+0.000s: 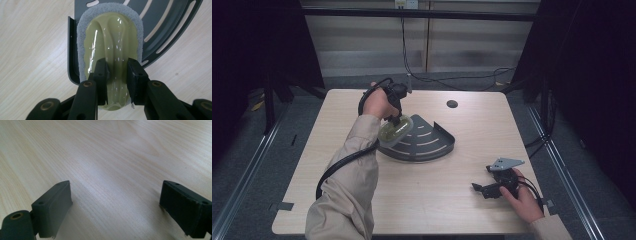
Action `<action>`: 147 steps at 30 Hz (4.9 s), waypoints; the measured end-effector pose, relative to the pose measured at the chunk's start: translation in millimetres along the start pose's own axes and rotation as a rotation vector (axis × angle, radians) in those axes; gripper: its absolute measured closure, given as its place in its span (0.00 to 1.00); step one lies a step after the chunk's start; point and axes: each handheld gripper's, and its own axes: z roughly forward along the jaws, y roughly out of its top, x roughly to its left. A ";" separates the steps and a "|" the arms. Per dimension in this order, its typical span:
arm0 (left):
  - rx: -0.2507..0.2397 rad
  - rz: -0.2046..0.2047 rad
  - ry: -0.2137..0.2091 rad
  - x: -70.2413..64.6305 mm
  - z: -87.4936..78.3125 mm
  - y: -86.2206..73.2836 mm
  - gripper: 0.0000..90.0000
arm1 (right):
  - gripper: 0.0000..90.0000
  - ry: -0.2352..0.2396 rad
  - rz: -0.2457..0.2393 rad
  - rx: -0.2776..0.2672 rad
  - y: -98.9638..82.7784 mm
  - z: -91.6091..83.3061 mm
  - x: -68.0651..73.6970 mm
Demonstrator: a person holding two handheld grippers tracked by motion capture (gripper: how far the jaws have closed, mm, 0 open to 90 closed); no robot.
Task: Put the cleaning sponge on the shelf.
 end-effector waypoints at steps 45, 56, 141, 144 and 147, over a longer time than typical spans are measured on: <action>-0.037 0.014 -0.008 12.5 54.4 11.3 0.79 | 0.11 -0.002 0.002 0.001 0.0 -0.1 0.1; -0.026 0.013 0.006 17.7 61.2 6.7 0.79 | 0.11 -0.005 -0.001 -0.002 0.0 -0.1 -0.1; -0.154 -0.144 0.045 27.6 70.6 -16.4 0.31 | 0.11 0.001 0.004 -0.001 0.0 0.1 0.2; -0.161 -0.147 0.047 27.6 68.2 -18.6 0.29 | 0.11 0.000 0.003 -0.002 -0.1 0.2 0.2; -0.167 -0.148 0.041 27.7 66.7 -21.3 0.27 | 0.11 0.000 0.004 -0.002 0.0 0.1 0.2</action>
